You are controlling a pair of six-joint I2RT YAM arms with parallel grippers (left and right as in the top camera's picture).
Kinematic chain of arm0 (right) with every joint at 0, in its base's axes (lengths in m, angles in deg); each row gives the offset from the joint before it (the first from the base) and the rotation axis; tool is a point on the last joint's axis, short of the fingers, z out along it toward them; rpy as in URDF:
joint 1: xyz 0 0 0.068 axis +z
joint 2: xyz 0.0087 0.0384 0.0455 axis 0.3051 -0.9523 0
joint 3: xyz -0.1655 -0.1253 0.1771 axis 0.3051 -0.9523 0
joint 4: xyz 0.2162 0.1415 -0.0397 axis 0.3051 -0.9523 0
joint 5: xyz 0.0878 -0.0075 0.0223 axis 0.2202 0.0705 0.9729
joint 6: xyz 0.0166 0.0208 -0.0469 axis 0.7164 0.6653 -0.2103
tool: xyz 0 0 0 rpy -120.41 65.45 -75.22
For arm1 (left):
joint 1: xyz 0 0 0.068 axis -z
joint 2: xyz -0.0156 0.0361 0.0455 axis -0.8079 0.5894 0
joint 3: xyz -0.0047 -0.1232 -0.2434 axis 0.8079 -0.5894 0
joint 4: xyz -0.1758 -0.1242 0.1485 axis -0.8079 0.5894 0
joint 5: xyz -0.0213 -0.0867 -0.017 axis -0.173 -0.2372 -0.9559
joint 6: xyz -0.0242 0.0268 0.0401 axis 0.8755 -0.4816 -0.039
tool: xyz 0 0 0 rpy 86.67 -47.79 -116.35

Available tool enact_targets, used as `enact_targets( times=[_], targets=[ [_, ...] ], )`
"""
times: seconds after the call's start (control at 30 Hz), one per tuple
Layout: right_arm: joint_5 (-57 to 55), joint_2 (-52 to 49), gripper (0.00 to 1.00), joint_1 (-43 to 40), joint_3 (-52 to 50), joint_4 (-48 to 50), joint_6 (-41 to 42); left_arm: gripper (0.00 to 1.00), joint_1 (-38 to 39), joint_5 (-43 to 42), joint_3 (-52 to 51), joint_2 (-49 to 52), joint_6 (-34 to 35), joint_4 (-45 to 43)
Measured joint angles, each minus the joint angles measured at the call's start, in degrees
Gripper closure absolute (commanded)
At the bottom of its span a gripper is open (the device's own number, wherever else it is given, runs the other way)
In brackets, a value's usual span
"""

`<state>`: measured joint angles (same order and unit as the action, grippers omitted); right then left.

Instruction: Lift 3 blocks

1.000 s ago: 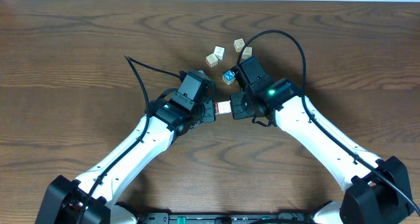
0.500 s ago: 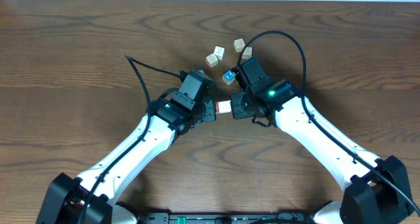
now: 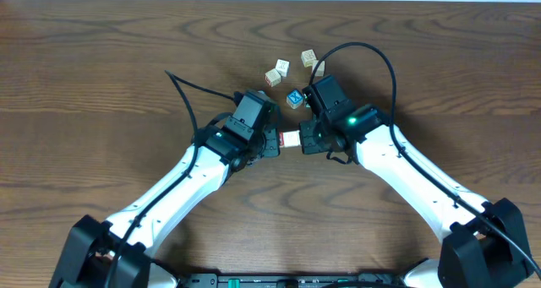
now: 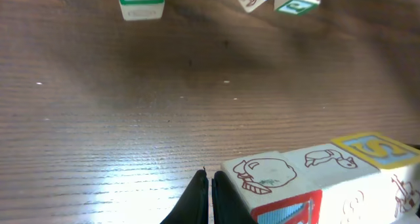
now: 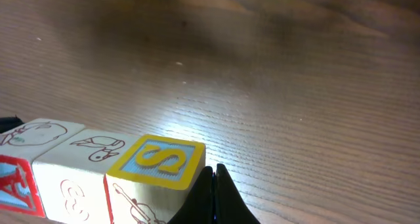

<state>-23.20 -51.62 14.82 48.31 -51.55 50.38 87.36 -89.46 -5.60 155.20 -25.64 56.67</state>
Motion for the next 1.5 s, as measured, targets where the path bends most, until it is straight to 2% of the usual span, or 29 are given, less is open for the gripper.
enact_targets(
  times=[0.63, 1.5],
  targets=[
    [0.3, -4.7, 0.99, -0.3, -1.5, 1.6, 0.2, 0.93, 0.1, -0.4, -0.1, 2.8, 1.0, 0.0],
    [0.4, -4.8, 0.99, -0.5, -1.6, 3.1, 0.2, 0.93, 0.1, -0.2, -0.7, 2.8, 2.3, -1.0]
  ],
)
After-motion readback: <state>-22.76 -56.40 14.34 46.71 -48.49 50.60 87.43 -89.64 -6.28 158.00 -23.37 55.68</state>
